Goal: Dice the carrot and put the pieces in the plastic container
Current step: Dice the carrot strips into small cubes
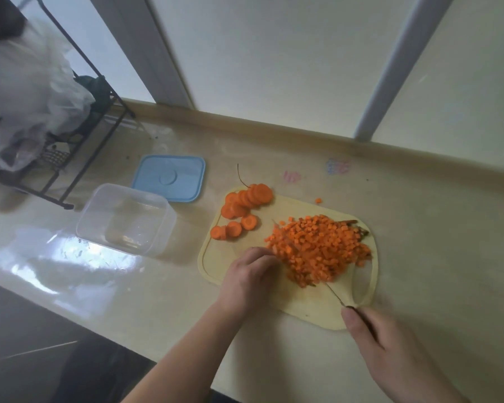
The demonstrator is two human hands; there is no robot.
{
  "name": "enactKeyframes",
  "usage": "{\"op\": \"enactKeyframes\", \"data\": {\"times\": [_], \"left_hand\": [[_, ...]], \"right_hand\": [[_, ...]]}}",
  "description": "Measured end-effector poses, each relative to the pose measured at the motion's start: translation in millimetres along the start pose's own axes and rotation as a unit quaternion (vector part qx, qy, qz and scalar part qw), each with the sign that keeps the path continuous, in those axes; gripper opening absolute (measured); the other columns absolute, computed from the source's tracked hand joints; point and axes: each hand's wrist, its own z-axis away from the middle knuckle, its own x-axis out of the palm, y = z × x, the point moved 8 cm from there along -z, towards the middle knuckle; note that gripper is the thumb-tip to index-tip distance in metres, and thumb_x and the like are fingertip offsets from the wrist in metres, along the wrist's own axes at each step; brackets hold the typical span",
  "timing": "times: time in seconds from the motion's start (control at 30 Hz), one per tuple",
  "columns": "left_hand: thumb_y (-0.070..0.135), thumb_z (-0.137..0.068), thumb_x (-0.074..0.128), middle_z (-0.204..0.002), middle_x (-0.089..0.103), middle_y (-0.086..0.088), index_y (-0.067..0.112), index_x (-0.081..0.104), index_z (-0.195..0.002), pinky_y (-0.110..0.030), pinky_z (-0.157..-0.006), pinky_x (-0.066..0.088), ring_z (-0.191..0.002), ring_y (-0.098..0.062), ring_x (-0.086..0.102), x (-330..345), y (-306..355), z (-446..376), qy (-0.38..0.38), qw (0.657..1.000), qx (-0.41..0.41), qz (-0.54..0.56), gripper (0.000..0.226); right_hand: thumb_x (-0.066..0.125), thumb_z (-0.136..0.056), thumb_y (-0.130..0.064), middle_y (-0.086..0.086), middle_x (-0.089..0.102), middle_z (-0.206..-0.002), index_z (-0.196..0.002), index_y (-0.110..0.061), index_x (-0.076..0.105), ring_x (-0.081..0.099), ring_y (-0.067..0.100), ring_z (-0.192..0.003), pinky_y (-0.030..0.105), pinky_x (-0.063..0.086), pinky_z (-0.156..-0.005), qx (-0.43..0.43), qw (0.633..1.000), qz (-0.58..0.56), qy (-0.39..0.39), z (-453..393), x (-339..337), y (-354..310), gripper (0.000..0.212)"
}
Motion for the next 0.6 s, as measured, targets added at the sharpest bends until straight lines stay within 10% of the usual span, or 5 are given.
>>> {"op": "enactKeyframes", "data": {"times": [0.27, 0.6], "left_hand": [[-0.008, -0.071, 0.049, -0.095, 0.057, 0.010, 0.030, 0.058, -0.085, -0.027, -0.082, 0.048, -0.093, -0.014, 0.059, -74.6, -0.6, 12.9, 0.136, 0.980, -0.130, 0.067, 0.041], [0.035, -0.085, 0.052, -0.093, 0.067, 0.001, 0.020, 0.074, -0.095, -0.034, -0.082, 0.047, -0.086, -0.022, 0.057, -28.2, 37.9, -39.4, -0.197, 0.978, 0.072, 0.009, 0.029]], "right_hand": [[-0.017, -0.067, -0.085, -0.009, 0.069, -0.085, -0.090, -0.035, 0.053, 0.068, 0.012, -0.077, 0.031, 0.050, -0.059, -0.058, 0.951, 0.284, 0.108, 16.6, -17.5, -18.1, 0.090], [0.023, -0.089, -0.068, 0.000, 0.057, -0.047, -0.069, -0.032, 0.064, 0.055, 0.018, -0.035, 0.027, 0.033, -0.029, -0.063, 0.884, 0.425, 0.184, 20.5, -4.3, -52.3, 0.058]]}}
